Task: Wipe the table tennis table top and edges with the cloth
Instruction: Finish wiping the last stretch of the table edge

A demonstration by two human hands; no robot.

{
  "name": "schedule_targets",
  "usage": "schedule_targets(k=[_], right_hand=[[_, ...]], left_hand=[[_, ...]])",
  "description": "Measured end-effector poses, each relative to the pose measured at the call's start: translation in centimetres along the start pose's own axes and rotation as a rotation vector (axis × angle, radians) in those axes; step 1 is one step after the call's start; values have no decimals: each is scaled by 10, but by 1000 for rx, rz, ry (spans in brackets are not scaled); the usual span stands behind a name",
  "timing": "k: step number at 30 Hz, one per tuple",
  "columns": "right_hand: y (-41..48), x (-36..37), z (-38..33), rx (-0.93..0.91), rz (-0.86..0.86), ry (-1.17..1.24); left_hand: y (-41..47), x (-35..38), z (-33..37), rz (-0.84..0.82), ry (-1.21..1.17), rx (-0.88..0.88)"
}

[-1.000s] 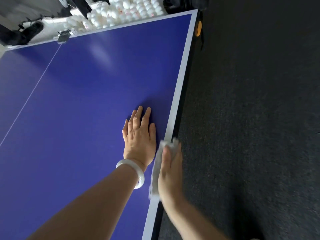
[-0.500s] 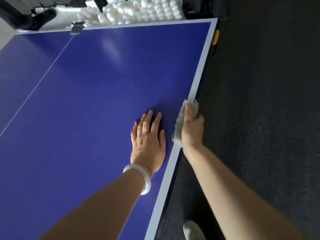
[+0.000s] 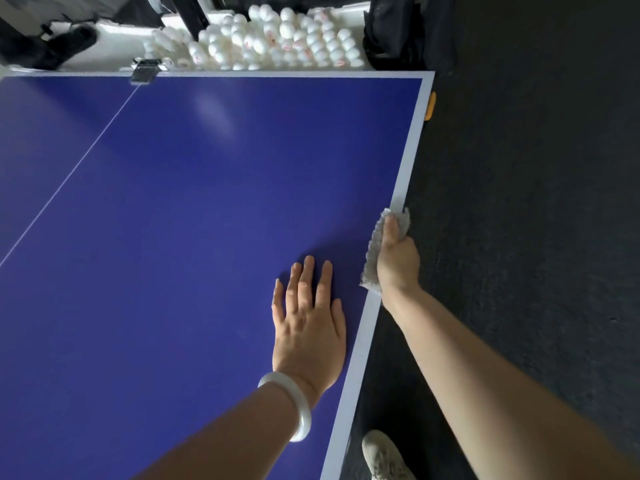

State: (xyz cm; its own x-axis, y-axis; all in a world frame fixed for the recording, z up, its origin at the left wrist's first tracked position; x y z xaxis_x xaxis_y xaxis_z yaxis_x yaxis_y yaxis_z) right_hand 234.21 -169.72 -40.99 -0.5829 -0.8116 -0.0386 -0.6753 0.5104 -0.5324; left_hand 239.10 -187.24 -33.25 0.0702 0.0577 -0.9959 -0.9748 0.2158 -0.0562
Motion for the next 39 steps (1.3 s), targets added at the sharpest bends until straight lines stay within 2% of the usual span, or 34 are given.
schedule_targets(k=[5, 8, 11, 15, 18, 25, 30, 33, 35, 37, 39], right_hand=[[-64, -4, 44, -89, -66, 63], [-77, -1, 52, -85, -81, 112], [-71, -4, 36, -117, -72, 100], [-68, -6, 33, -150, -69, -14], [-68, -6, 38, -118, -81, -21], [-66, -1, 29, -159, -79, -31], [11, 9, -20, -156, -58, 25], [99, 18, -53, -23, -89, 66], [128, 18, -70, 23, -71, 57], [118, 8, -80, -59, 22, 8], [79, 3, -80, -222, 74, -39]], left_hand=[[3, -4, 3, 13, 55, 19], [16, -12, 10, 4, 144, 125], [57, -26, 22, 57, 73, 228], [136, -34, 47, 69, -52, 230], [184, -23, 66, 29, -26, 228], [204, -9, 65, 37, -56, 221], [205, -15, 63, 48, -95, 208], [204, -14, 65, 62, -98, 211], [205, -14, 66, 70, -101, 206], [206, -15, 67, 77, -107, 199], [207, -16, 66, 77, -115, 188]])
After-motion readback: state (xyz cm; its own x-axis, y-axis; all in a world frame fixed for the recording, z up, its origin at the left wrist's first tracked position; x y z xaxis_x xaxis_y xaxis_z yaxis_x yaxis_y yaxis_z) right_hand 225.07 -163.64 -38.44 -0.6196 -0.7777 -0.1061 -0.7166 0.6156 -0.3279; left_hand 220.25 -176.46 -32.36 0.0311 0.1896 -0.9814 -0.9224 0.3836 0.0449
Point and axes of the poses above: each hand's wrist, its own y-axis towards the middle knuckle, its own x-axis out of the palm, z = x × y, the point moved 10 cm from there along y, towards the middle knuckle
